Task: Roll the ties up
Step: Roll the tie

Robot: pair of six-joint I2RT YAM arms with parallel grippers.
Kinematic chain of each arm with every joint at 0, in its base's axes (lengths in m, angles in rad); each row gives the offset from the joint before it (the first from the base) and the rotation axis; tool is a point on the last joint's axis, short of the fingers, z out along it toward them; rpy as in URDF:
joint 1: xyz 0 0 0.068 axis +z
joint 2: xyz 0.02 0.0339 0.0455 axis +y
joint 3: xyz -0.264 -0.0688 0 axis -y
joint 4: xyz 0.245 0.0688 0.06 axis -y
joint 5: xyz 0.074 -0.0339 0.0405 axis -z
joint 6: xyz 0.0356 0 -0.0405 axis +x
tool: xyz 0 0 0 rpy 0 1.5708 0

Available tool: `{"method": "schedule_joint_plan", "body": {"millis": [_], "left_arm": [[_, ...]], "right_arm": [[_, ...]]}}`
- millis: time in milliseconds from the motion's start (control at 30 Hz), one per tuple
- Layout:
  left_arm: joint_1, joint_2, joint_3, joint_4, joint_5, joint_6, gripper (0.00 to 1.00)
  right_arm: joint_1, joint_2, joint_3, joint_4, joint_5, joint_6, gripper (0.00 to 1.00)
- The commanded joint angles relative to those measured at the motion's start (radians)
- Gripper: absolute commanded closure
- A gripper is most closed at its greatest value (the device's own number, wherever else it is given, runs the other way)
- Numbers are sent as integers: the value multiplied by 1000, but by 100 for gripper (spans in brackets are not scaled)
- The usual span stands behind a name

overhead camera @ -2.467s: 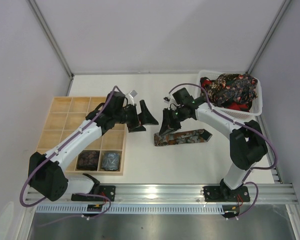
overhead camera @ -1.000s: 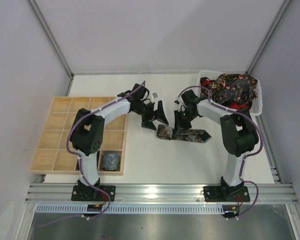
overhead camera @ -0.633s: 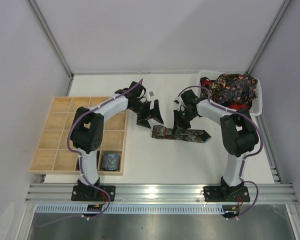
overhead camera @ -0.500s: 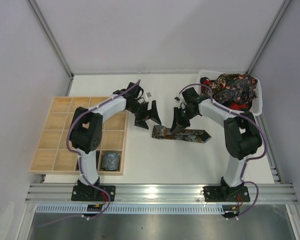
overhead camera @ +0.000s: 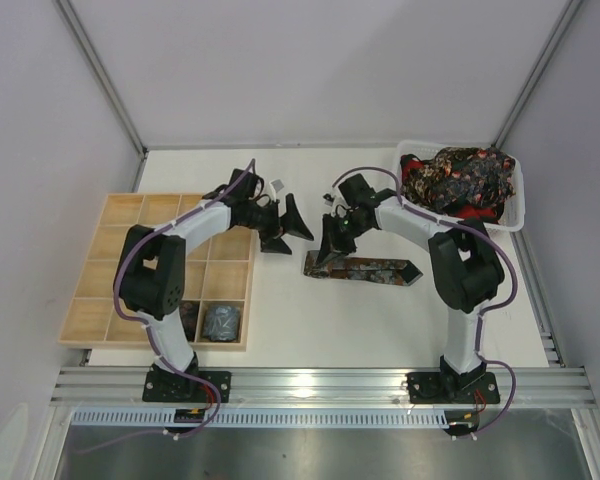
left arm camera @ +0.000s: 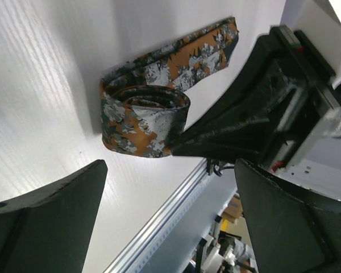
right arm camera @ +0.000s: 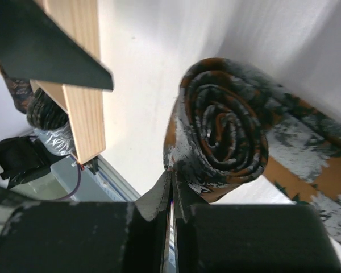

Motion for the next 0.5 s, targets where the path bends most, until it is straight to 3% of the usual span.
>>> {"method": "schedule_joint_plan", "body": {"millis": [0, 267, 467], "left_arm": [[3, -12, -30, 119, 99, -60, 0], [-12, 97, 24, 57, 116, -3, 0], [-74, 174, 170, -17, 52, 70, 0]], "right_arm": [[-39, 18, 18, -6, 19, -33, 94], [-83, 38, -23, -23, 41, -95, 94], [-105, 40, -40, 0, 32, -101, 94]]}}
